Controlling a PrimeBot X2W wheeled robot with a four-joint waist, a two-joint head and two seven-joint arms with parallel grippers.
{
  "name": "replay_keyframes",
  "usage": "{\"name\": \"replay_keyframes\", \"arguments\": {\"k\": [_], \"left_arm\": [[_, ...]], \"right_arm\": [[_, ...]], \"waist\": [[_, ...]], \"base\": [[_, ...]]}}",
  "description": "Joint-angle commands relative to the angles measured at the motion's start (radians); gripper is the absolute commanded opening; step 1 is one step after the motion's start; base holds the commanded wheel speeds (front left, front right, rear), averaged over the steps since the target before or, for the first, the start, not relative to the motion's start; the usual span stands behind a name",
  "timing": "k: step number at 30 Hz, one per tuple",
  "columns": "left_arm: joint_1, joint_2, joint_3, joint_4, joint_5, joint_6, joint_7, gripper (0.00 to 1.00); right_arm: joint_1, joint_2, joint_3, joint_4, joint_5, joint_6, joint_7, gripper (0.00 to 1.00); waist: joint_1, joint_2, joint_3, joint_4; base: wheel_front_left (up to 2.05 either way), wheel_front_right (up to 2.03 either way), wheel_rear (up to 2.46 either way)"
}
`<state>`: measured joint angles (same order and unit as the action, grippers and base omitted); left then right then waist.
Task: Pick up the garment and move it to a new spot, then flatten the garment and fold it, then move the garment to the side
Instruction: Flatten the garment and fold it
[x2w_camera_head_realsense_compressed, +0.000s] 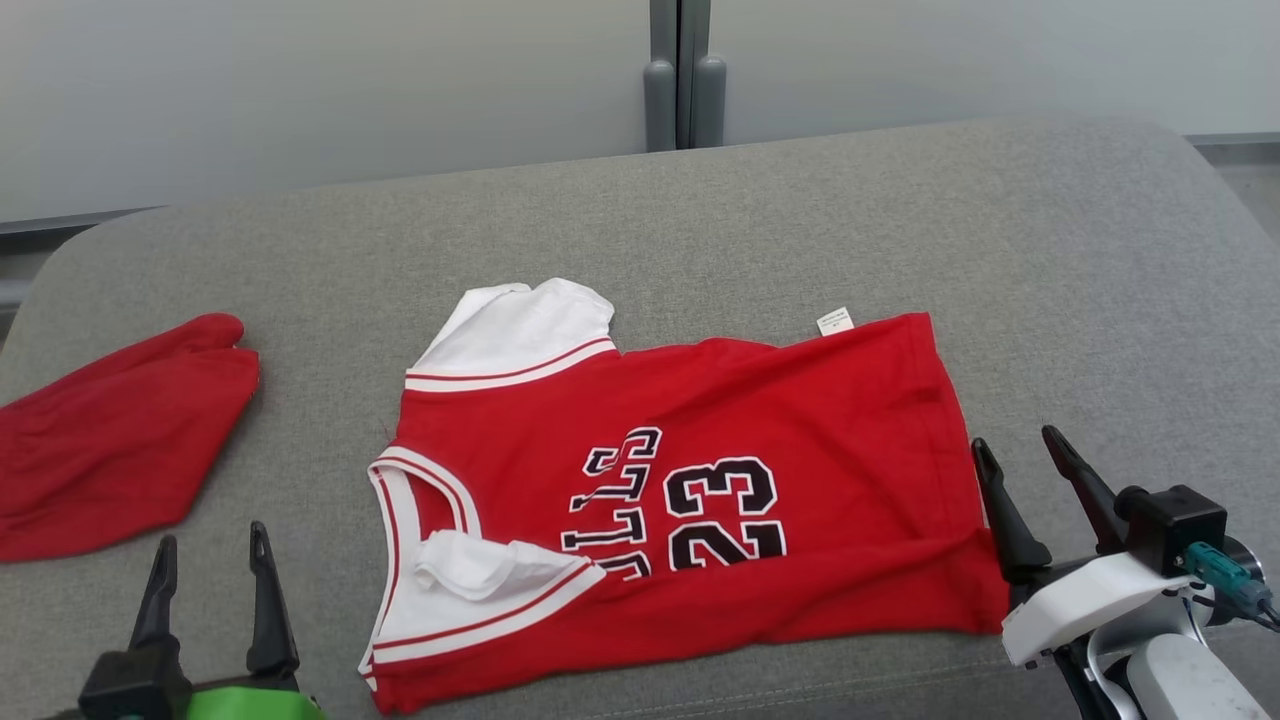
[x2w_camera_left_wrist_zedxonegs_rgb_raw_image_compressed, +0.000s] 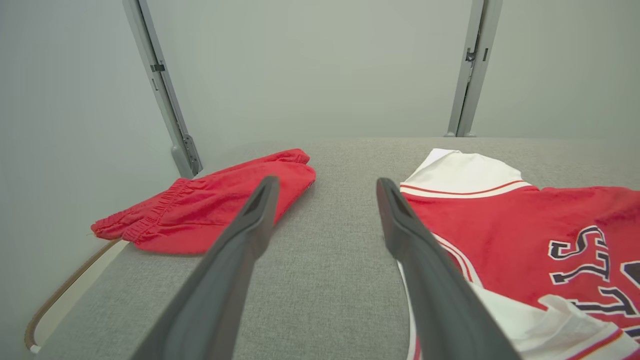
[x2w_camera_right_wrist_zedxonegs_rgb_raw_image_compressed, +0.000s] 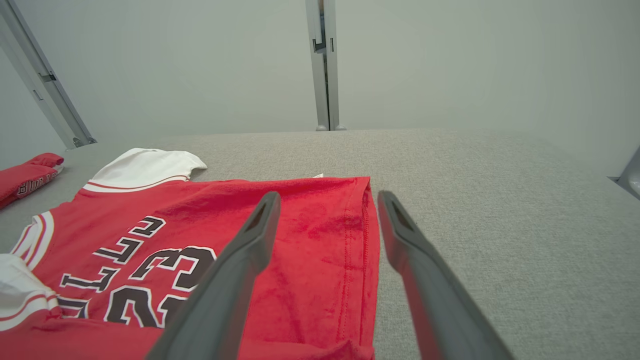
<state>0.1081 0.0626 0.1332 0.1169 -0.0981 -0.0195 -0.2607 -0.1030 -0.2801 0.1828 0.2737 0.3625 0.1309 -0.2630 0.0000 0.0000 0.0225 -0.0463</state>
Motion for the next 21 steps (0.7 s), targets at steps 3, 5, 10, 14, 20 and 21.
{"name": "replay_keyframes", "arguments": {"k": [3,5,10,14,20,21], "left_arm": [[-0.057,0.020,-0.008,0.007,0.011,-0.029,-0.003,1.00],[-0.091,0.037,-0.020,0.018,0.017,-0.047,-0.003,1.00],[-0.209,0.089,-0.057,0.082,0.003,-0.082,0.009,1.00],[-0.311,0.134,-0.102,0.138,-0.019,-0.101,0.051,1.00],[-0.484,0.209,-0.202,0.233,-0.137,-0.111,0.119,1.00],[-0.511,0.234,-0.231,0.247,-0.160,-0.111,0.134,1.00]], "right_arm": [[-0.010,-0.003,0.012,0.002,-0.005,0.000,-0.004,1.00],[-0.024,-0.004,0.021,0.007,-0.002,0.000,-0.004,1.00],[-0.058,-0.002,0.044,0.016,0.003,0.000,-0.004,1.00],[-0.098,0.008,0.065,0.020,0.007,0.000,-0.004,1.00],[-0.151,0.029,0.092,0.025,0.014,0.000,-0.004,1.00],[-0.160,0.032,0.097,0.027,0.014,0.000,-0.004,1.00]], "waist": [[0.0000,0.0000,0.013,-0.007],[0.0000,0.0000,0.022,-0.015],[0.0000,0.0000,0.059,-0.045],[0.0000,0.0000,0.106,-0.078],[0.0000,0.0000,0.183,-0.121],[0.0000,0.0000,0.196,-0.129]], "base": [[0.00,0.00,0.00],[0.00,0.00,0.00],[0.00,0.00,0.00],[0.00,0.00,0.00],[0.00,0.00,0.00],[0.00,0.00,0.00]]}}
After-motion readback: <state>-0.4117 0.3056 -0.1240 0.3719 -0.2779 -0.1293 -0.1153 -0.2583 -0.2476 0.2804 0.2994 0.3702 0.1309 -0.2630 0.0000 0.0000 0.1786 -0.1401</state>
